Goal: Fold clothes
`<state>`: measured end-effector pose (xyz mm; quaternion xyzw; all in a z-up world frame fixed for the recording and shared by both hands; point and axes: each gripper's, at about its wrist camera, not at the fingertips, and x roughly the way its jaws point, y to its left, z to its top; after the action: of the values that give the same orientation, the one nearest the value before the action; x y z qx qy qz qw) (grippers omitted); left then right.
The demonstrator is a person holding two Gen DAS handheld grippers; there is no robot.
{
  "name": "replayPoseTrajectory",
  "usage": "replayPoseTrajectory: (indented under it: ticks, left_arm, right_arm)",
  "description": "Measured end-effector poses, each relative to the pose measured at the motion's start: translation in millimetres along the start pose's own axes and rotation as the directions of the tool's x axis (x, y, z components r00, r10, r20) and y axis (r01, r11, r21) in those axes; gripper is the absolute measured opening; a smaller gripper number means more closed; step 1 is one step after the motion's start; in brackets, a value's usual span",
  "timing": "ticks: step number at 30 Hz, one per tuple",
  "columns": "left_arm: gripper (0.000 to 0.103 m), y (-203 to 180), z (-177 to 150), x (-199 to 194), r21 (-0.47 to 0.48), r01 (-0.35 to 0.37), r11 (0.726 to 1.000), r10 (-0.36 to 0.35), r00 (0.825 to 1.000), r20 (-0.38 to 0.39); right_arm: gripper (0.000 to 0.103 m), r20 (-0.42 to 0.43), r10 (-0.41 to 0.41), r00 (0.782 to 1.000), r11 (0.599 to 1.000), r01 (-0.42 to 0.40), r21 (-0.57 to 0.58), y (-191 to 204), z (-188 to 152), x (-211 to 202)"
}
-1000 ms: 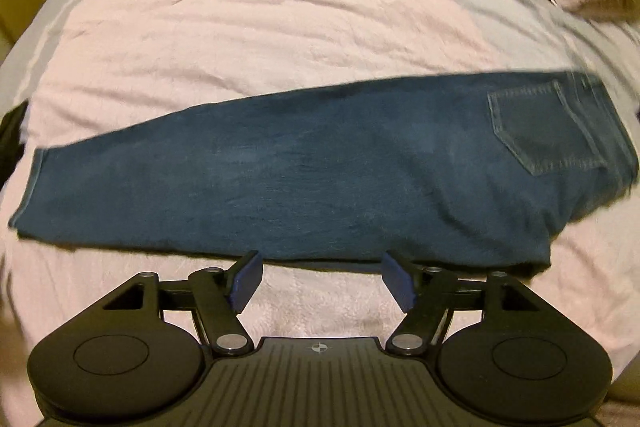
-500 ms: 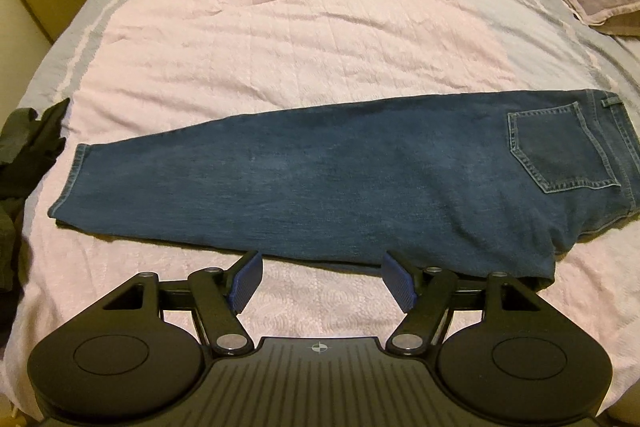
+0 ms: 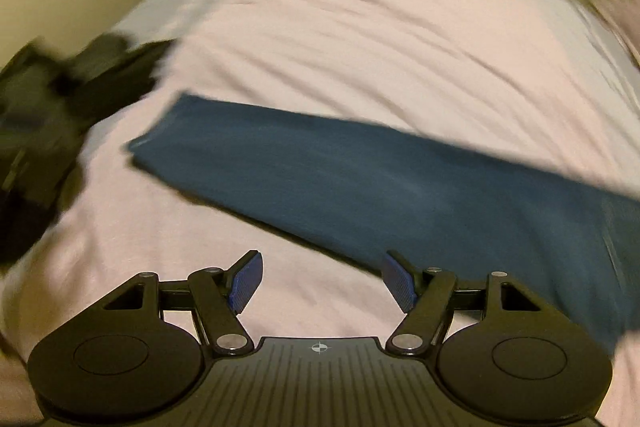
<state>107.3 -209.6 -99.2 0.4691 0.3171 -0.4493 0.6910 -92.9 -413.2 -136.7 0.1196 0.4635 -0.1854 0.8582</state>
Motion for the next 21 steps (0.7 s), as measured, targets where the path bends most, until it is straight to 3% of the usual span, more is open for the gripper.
replayPoseTrajectory:
  ticks: [6, 11, 16, 19, 21]
  left_arm:
    - [0.037, 59.1, 8.3, 21.6, -0.002, 0.043, 0.999, -0.043, 0.997, 0.071]
    - [0.037, 105.6, 9.9, 39.0, -0.084, 0.074, 0.994, -0.065, 0.992, 0.11]
    - [0.037, 129.4, 3.6, 53.1, -0.129, 0.099, 0.987, -0.082, 0.988, 0.132]
    - [0.037, 136.8, -2.6, 60.4, -0.145, 0.108, 0.984, -0.09, 0.987, 0.131]
    - [0.037, 139.4, -5.6, 63.7, -0.151, 0.112, 0.982, -0.093, 0.988, 0.126]
  right_arm:
    - [0.069, 0.067, 0.025, 0.997, 0.962, -0.006, -0.273, 105.0, 29.5, 63.7]
    - [0.067, 0.088, 0.073, 0.993, 0.882, -0.023, -0.47, 182.7, 36.9, 134.3]
    - [0.056, 0.115, -0.01, 0.993, 0.798, 0.077, -0.598, 224.2, 31.7, 193.1]
    - [0.054, 0.142, -0.053, 0.988, 0.788, 0.129, -0.602, 226.5, 35.5, 208.4]
    - [0.037, 0.136, -0.045, 0.99, 0.797, 0.117, -0.593, 223.1, 40.0, 207.7]
